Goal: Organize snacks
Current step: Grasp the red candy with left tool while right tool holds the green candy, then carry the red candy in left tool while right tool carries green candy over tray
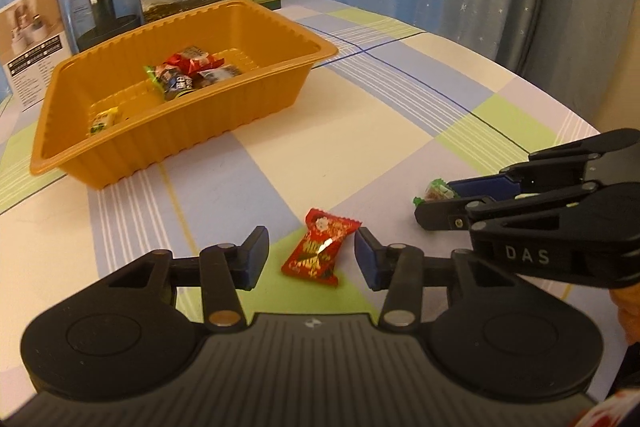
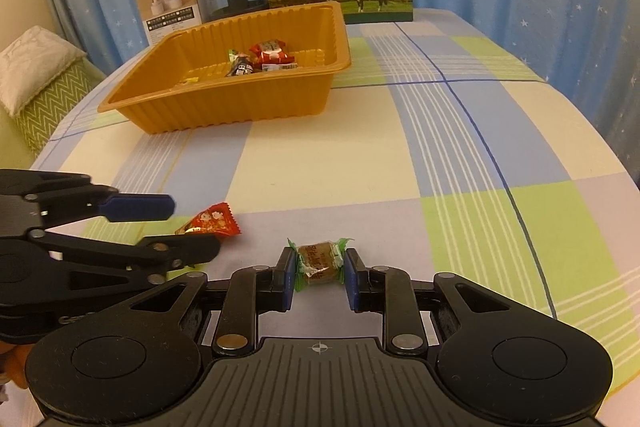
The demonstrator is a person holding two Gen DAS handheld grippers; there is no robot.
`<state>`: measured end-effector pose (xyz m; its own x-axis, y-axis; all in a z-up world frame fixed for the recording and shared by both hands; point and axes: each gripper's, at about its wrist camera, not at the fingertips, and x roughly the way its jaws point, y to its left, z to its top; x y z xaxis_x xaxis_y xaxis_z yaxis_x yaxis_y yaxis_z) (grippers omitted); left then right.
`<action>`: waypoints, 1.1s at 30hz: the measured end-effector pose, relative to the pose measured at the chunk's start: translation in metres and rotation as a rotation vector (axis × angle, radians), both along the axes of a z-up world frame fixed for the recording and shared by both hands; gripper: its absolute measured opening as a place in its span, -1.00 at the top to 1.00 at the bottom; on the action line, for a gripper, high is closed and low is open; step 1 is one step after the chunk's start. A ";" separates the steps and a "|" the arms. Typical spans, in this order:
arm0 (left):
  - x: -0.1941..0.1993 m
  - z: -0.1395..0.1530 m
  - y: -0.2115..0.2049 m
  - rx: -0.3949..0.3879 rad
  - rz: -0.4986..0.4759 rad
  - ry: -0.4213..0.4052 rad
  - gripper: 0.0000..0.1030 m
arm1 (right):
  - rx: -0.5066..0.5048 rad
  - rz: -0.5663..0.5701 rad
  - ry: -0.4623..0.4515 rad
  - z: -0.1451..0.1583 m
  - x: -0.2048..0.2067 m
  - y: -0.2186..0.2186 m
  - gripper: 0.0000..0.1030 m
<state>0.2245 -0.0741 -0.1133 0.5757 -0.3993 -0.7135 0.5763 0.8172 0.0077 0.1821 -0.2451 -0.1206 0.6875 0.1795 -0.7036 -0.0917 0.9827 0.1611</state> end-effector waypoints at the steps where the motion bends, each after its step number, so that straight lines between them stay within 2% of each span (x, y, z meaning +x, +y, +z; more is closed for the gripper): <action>1: 0.001 0.000 -0.001 -0.005 -0.007 0.000 0.19 | 0.002 0.000 0.001 0.000 0.001 0.000 0.50; 10: 0.003 -0.008 -0.008 0.034 -0.029 0.010 0.48 | 0.004 -0.011 0.002 -0.001 0.002 -0.001 0.50; 12: 0.003 -0.008 -0.008 0.032 -0.022 0.018 0.61 | 0.006 -0.011 0.002 -0.001 0.003 -0.001 0.50; 15: 0.002 -0.006 -0.006 0.029 0.008 0.034 0.64 | 0.008 -0.007 0.003 -0.001 0.003 -0.001 0.50; 22: -0.008 0.006 0.012 -0.031 0.173 0.094 0.65 | 0.050 0.004 0.015 0.002 -0.001 -0.001 0.51; 25: -0.018 0.013 0.015 -0.039 0.206 0.099 0.65 | 0.081 0.027 -0.005 0.010 -0.005 0.003 0.51; 33: -0.030 0.040 0.027 -0.101 0.287 0.084 0.65 | 0.078 0.092 -0.074 0.039 -0.013 0.018 0.51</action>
